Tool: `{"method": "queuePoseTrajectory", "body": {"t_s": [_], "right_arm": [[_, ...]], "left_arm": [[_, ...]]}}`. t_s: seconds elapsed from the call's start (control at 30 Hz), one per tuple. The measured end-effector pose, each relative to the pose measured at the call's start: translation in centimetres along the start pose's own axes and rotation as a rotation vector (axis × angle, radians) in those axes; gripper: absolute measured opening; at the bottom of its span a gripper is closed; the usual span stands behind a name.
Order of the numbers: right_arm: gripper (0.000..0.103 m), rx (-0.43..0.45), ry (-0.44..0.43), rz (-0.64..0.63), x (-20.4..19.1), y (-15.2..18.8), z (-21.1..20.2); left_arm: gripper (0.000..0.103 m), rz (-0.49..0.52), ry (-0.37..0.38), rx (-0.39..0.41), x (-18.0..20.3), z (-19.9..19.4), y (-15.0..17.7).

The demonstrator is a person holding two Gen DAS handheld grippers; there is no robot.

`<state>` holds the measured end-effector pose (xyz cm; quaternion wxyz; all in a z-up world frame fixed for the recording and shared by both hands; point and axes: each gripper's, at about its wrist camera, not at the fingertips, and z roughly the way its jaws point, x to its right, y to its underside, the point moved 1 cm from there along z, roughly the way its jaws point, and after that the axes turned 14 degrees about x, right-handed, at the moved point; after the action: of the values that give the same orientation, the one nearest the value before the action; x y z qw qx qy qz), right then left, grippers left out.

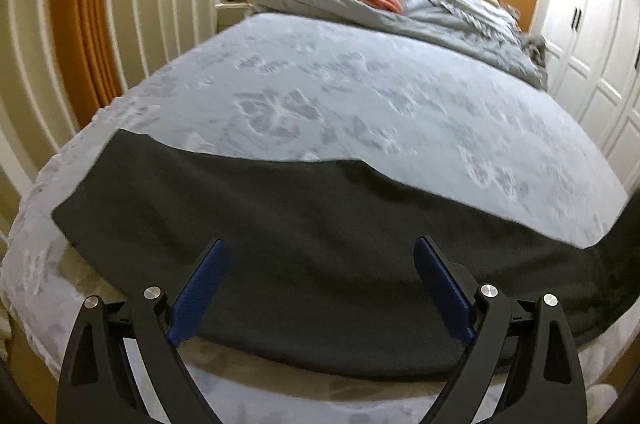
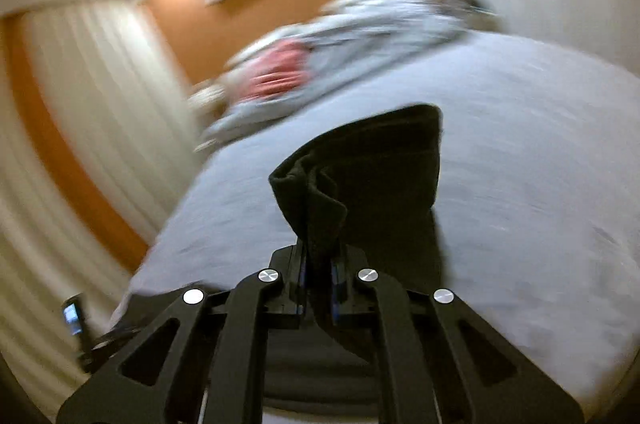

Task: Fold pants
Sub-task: 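Grasp the folded pants with the left gripper while the right gripper pinches the edge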

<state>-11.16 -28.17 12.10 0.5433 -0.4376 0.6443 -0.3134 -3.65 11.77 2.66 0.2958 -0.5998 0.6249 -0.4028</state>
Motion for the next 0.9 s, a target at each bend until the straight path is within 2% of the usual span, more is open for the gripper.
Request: {"method": "queuePoseTrajectory", "body": {"t_s": [0.1,0.13,0.17,0.2,0.23,0.27,0.3,0.37,0.4,0.43,0.5,0.53,0.67,0.73,0.8,0.9], "right_arm": [[0.007,-0.109,-0.139,-0.084,-8.6,3.9,5.6],[0.009,-0.164,-0.159,-0.11,-10.7,6.2,7.6],[0.012,-0.257,-0.175,-0.139,-12.7,9.6,10.2],[0.016,-0.352,-0.161,-0.185,-14.1,13.5,12.5],[0.02,-0.402,-0.135,-0.227,-14.8,15.7,13.4],[0.02,-0.487,-0.086,-0.329,-15.7,19.6,14.8],[0.02,-0.505,-0.061,-0.383,-16.1,21.1,14.8],[0.02,-0.471,-0.051,-0.4,-15.9,21.3,13.1],[0.035,-0.446,-0.046,-0.379,-15.4,20.5,12.0],[0.063,-0.402,-0.021,-0.359,-14.5,19.1,10.4],[0.082,-0.259,0.071,-0.316,-11.6,15.7,6.9],[0.082,-0.229,0.138,-0.296,-9.4,14.2,5.4],[0.082,-0.246,0.359,-0.165,-1.4,12.5,2.6],[0.082,-0.26,0.397,-0.036,2.0,13.1,1.5],[0.082,-0.275,0.393,0.044,3.7,13.9,1.6],[0.082,-0.316,0.408,0.055,4.7,15.7,2.2]], "left_arm": [[0.092,-0.032,-0.034,0.049,-1.9,-1.4,-0.6],[0.092,-0.046,-0.043,0.064,-2.6,-1.7,-0.8],[0.092,-0.069,-0.049,0.077,-3.4,-2.0,-1.1],[0.092,-0.086,-0.048,0.078,-4.1,-2.1,-1.2],[0.092,-0.108,-0.045,0.075,-4.8,-2.1,-1.4],[0.092,-0.125,-0.041,0.069,-5.3,-2.0,-1.4],[0.092,-0.153,-0.038,0.053,-6.2,-1.9,-1.5],[0.092,-0.185,-0.033,0.031,-7.3,-1.7,-1.3],[0.092,-0.191,-0.034,0.024,-7.9,-1.7,-1.3],[0.092,-0.189,-0.038,0.022,-8.2,-1.8,-1.3],[0.092,-0.172,-0.046,0.019,-9.2,-1.9,-1.5],[0.092,-0.173,-0.043,0.019,-9.4,-2.1,-1.4],[0.092,-0.223,-0.025,-0.001,-11.8,-2.3,-1.2],[0.092,-0.276,-0.026,0.004,-13.3,-2.4,-1.0],[0.092,-0.371,-0.018,0.023,-16.1,-2.4,-0.8],[0.092,-0.568,-0.005,0.014,-21.3,-1.9,0.4]]}}
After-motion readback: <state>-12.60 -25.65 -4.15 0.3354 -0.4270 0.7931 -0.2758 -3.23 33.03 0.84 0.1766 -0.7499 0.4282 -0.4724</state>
